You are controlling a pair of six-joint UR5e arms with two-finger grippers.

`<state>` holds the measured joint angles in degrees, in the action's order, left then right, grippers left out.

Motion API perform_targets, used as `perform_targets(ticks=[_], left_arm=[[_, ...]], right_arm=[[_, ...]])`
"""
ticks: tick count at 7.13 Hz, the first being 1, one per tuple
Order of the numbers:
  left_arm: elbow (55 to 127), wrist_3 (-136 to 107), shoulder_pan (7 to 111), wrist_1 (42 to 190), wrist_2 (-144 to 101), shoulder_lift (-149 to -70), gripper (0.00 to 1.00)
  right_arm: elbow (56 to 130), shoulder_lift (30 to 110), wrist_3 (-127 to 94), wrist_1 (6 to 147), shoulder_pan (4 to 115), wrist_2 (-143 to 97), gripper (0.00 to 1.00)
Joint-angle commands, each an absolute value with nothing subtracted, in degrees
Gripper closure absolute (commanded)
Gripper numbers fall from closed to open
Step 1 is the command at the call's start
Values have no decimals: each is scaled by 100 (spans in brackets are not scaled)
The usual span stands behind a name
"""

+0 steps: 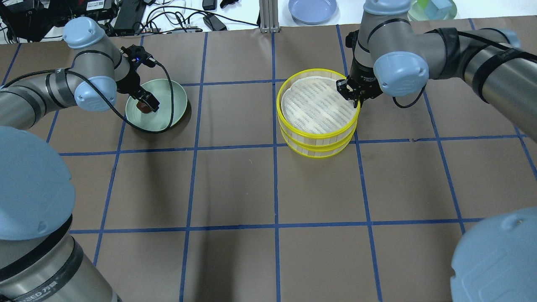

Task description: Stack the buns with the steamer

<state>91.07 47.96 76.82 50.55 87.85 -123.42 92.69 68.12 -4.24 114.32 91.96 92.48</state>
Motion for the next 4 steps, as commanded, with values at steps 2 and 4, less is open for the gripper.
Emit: perform_targets(ticks=[2,4], left_arm=[[9088,5174,7550,5010,8710,-12498,18],[9088,5186,7532,5010,8701,-12524,24]], right_arm=[[9308,6803,-422,11558,9123,9246,100],[9430,6820,-422,11523,9114,9246,100]])
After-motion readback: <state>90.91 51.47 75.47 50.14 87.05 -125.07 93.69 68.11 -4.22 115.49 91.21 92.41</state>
